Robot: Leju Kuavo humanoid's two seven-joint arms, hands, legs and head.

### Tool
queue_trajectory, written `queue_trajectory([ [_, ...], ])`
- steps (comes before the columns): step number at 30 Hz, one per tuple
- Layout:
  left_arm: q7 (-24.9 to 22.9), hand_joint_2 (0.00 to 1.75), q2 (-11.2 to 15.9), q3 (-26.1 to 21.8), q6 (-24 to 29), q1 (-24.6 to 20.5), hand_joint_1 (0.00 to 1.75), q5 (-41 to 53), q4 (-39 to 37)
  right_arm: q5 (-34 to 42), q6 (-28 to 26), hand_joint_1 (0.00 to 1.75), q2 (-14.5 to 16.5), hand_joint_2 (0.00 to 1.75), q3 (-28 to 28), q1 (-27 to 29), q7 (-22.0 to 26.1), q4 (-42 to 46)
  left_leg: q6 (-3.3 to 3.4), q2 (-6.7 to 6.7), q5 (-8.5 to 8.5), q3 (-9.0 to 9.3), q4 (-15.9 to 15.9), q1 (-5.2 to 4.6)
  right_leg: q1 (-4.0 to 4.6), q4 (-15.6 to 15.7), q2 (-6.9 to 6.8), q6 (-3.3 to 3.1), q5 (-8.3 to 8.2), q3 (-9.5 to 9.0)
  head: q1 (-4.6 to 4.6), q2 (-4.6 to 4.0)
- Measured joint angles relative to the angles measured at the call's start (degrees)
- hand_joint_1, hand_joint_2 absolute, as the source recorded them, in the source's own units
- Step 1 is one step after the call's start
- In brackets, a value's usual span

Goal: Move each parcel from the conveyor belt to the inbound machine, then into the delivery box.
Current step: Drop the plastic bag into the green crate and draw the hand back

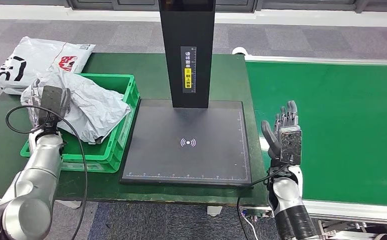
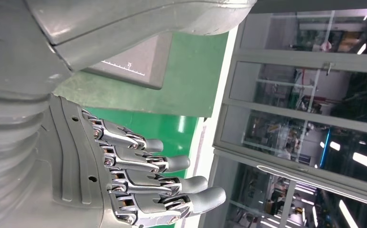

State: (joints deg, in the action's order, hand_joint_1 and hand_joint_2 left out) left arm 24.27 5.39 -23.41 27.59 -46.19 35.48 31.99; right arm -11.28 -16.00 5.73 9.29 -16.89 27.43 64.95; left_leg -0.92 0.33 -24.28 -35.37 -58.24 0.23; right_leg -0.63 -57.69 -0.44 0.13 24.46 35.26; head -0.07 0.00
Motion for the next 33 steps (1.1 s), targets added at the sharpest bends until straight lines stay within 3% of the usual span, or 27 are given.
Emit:
queue_trajectory([
  [4, 2.47, 0.00, -0.18, -0.04, 1.56, 0.07, 0.00, -3.88, 0.56, 0.01, -0.20, 0.00, 0.01, 1.75, 0.00, -0.19, 0.11, -0.11, 0.00, 0.00, 0.00, -0.01, 0.00, 0.00, 0.00, 0.00, 0.00, 0.00, 0.00, 0.00, 0.00, 0.00],
  [8, 7.00, 1.75, -0.82, 0.10, 4.36, 0.29, 0.00, -10.45, 2.80, 0.16, -1.77, 0.00, 0.02, 1.75, 0.00, -1.13, 0.22, -0.49, 0.00, -0.01, 0.00, -0.01, 0.00, 0.00, 0.00, 0.00, -0.01, 0.00, 0.00, 0.02, 0.00, 0.00],
  [10, 8.03, 1.75, -1.65, 0.64, 5.19, 0.56, 0.00, -11.06, 4.15, 0.34, -2.38, 0.00, 0.02, 1.75, 0.00, -1.94, 0.39, -0.95, 0.00, -0.02, 0.00, -0.01, -0.01, 0.00, -0.01, 0.00, -0.02, 0.00, 0.00, 0.02, 0.00, 0.00],
  [14, 9.01, 1.75, -5.18, 4.93, -0.32, 1.68, 0.00, -14.69, 6.93, 0.95, -4.39, 0.00, 0.02, 0.00, 0.00, -5.02, 2.40, -4.36, 0.02, -0.06, 0.01, -0.02, -0.04, -0.04, -0.04, 0.01, -0.05, 0.06, -0.04, 0.00, 0.00, 0.00],
  [19, 10.46, 1.75, -11.08, 14.82, -10.70, 2.88, 0.00, -20.91, 8.28, 2.14, -7.49, 0.00, 0.66, 0.00, 0.00, -10.22, 5.79, -11.13, 0.08, -0.17, 0.05, -0.08, -0.08, -0.09, -0.11, 0.01, -0.12, 0.21, -0.14, -0.03, 0.00, 0.00],
  [24, 11.30, 1.75, -16.26, 24.05, -14.70, 3.91, 0.00, -23.92, 8.43, 4.55, -7.68, 0.00, 2.23, 0.00, 0.00, -12.70, 8.75, -15.69, 0.10, -0.16, 0.03, -0.14, -0.08, -0.12, -0.14, 0.01, -0.14, 0.24, -0.16, 0.02, 0.00, 0.00],
  [28, 13.26, 1.75, -18.90, 28.91, -15.10, 4.07, 0.00, -24.93, 7.67, 5.99, -8.61, 0.00, 4.36, 1.75, 0.00, -14.41, 10.77, -18.68, 0.09, -0.13, 0.03, -0.14, -0.07, -0.11, -0.09, 0.01, -0.10, 0.22, -0.15, 0.10, 0.00, 0.00],
  [33, 15.74, 1.75, -21.60, 32.72, -13.06, 4.37, 0.00, -25.75, 6.39, 4.34, -15.00, 0.00, 6.45, 1.75, 0.03, -15.56, 12.58, -21.02, 0.07, -0.17, 0.04, -0.19, -0.05, -0.04, -0.02, 0.00, -0.14, 0.20, -0.13, 0.09, 0.01, 0.00],
])
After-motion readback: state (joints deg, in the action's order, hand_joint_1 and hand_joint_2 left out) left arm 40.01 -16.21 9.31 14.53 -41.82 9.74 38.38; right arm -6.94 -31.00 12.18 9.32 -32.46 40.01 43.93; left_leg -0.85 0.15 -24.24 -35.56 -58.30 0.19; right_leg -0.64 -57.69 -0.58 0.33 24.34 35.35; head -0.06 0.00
